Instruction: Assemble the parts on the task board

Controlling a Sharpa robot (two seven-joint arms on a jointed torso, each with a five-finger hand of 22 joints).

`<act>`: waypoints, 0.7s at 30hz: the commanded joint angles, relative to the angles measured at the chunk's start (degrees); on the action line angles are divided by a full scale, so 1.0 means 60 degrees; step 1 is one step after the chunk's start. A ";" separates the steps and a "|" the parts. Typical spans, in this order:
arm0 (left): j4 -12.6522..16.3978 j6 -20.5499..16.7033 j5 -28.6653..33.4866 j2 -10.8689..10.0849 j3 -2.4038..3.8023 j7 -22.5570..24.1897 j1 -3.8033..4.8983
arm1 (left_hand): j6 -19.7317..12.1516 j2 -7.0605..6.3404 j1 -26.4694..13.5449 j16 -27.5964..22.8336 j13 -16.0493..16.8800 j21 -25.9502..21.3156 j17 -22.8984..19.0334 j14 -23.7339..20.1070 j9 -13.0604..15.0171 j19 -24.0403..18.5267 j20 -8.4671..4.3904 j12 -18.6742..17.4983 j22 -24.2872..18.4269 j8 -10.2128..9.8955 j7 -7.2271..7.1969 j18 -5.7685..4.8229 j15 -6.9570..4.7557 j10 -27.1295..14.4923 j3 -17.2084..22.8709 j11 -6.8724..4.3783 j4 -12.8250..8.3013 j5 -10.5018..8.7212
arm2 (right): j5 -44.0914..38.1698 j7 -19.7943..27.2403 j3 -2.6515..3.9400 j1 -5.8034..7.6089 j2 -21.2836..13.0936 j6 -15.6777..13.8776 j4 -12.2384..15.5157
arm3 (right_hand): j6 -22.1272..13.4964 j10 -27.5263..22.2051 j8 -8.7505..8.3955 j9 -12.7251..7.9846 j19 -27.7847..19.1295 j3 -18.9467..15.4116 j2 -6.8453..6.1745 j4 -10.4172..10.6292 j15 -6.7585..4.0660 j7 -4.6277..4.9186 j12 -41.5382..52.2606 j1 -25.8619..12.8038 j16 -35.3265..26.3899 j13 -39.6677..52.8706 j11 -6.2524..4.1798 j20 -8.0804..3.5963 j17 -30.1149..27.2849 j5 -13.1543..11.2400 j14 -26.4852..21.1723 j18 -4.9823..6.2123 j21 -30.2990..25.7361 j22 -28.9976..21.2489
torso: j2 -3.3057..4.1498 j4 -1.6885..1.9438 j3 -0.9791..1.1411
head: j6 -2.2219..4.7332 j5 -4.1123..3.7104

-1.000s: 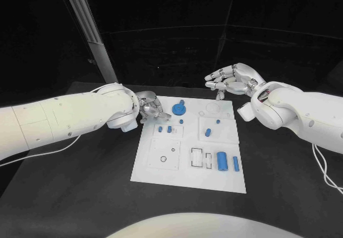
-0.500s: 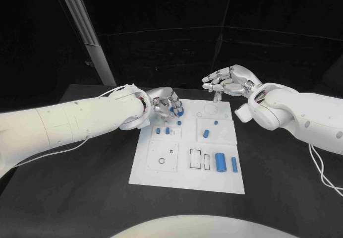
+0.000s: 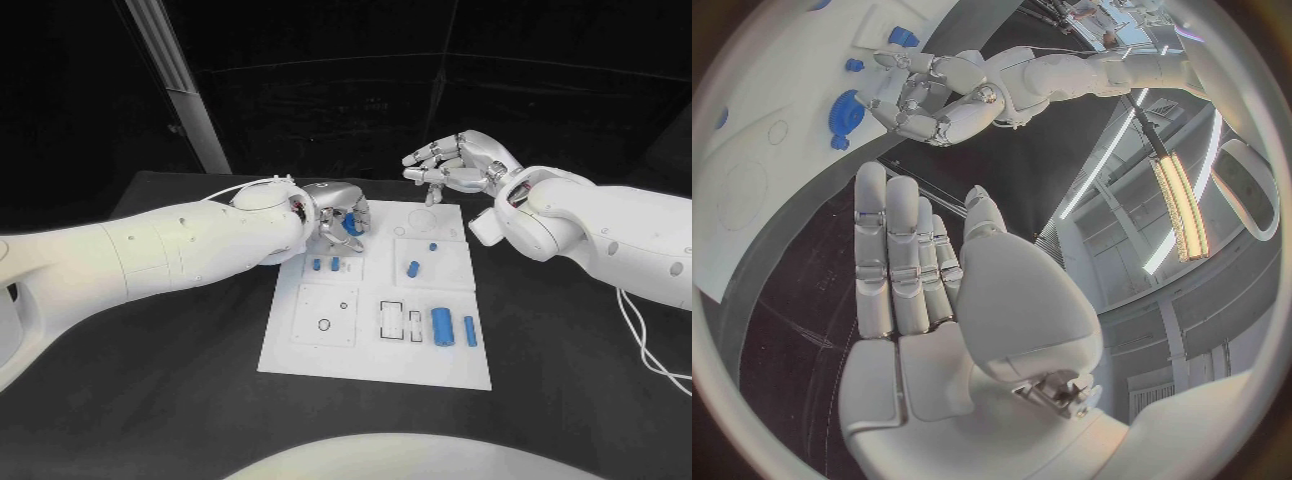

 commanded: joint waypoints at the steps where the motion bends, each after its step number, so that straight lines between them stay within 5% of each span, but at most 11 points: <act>1: -0.0066 0.0195 -0.0957 0.0070 0.0010 -0.0122 0.0000 | 0.0169 0.0135 0.0047 0.0358 -0.0094 0.0675 0.0430 0.0249 -0.0068 0.0341 -0.0031 -0.0026 0.0712 -0.0064 -0.0034 -0.0188 -0.0040 0.0129 -0.0101 -0.0064 -0.0027 -0.0010 | 0.0034 0.0067 0.0006 0.0017 0.0008 0.0058 0.0004 | -0.0069 -0.0052 0.0045 0.0006 -0.0079 0.0010 0.0105 0.0056 -0.0005 0.0009 0.0063 -0.0021 -0.0039 -0.0022 -0.0001 0.0002 -0.0016 0.0051 -0.0092 0.0037 -0.0064 -0.0011 | -0.0003 0.0012 -0.0007 | -0.0009 -0.0015; 11: -0.0274 0.0865 -0.1264 0.0262 0.0012 -0.0376 -0.0053 | 0.0348 0.0249 0.0093 0.0576 -0.0247 0.1236 0.0641 0.0437 -0.0163 0.0634 -0.0083 -0.0105 0.1310 -0.0152 -0.0086 -0.0292 -0.0096 0.0233 -0.0131 -0.0102 -0.0081 -0.0014 | 0.0034 0.0074 0.0006 0.0017 0.0038 0.0072 -0.0010 | -0.0070 -0.0053 0.0046 0.0006 -0.0080 0.0011 0.0106 0.0056 -0.0005 0.0009 0.0063 -0.0019 -0.0040 -0.0024 -0.0001 0.0003 -0.0016 0.0051 -0.0093 0.0037 -0.0064 -0.0011 | -0.0005 0.0019 0.0004 | -0.0005 0.0043; 21: -0.0470 0.0790 -0.1343 0.0471 0.0015 -0.0341 -0.0158 | 0.0594 0.0415 0.0192 0.0640 -0.0389 0.1503 0.0655 0.0517 -0.0232 0.0766 -0.0138 -0.0184 0.1616 -0.0201 -0.0183 -0.0339 -0.0160 0.0519 0.0022 -0.0176 -0.0150 -0.0011 | 0.0034 0.0079 0.0006 0.0016 0.0082 0.0087 -0.0025 | -0.0070 -0.0053 0.0046 0.0006 -0.0080 0.0011 0.0106 0.0056 -0.0005 0.0009 0.0063 -0.0019 -0.0040 -0.0024 -0.0001 0.0003 -0.0016 0.0051 -0.0093 0.0037 -0.0064 -0.0011 | -0.0006 0.0006 0.0008 | -0.0033 0.0035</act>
